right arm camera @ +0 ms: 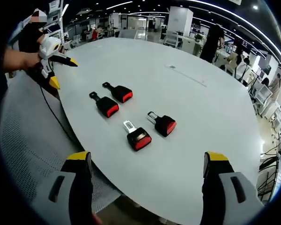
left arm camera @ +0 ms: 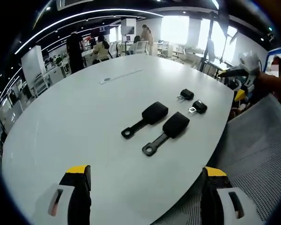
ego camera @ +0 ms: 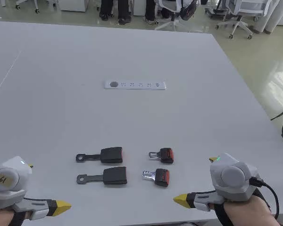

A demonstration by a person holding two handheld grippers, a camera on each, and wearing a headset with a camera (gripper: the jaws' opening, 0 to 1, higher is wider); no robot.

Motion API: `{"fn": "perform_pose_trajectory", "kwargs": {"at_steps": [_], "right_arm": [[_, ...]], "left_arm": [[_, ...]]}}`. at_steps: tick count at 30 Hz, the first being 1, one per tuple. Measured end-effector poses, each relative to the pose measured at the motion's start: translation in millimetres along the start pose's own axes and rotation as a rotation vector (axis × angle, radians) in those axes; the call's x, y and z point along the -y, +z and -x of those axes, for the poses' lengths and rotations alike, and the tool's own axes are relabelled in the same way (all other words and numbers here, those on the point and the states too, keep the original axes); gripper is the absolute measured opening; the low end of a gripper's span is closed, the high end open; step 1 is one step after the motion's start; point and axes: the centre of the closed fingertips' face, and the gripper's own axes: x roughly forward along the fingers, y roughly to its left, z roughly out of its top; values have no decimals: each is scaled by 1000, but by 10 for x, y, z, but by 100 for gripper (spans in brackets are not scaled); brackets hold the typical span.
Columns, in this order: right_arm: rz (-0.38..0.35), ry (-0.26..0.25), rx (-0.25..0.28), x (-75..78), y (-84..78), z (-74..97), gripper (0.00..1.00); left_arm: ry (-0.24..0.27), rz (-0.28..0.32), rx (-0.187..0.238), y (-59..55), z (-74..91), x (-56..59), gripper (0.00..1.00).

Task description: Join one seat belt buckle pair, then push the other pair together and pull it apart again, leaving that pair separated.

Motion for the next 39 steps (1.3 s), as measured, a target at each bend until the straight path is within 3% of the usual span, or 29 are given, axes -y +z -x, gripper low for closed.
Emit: {"fn": "perform_pose_trajectory", "kwargs": {"at_steps": [39], "right_arm": [[18,42,-2,-26,-13,-17,98]], "left_arm": [[0,-1,-5,12,23,20,100]]}}
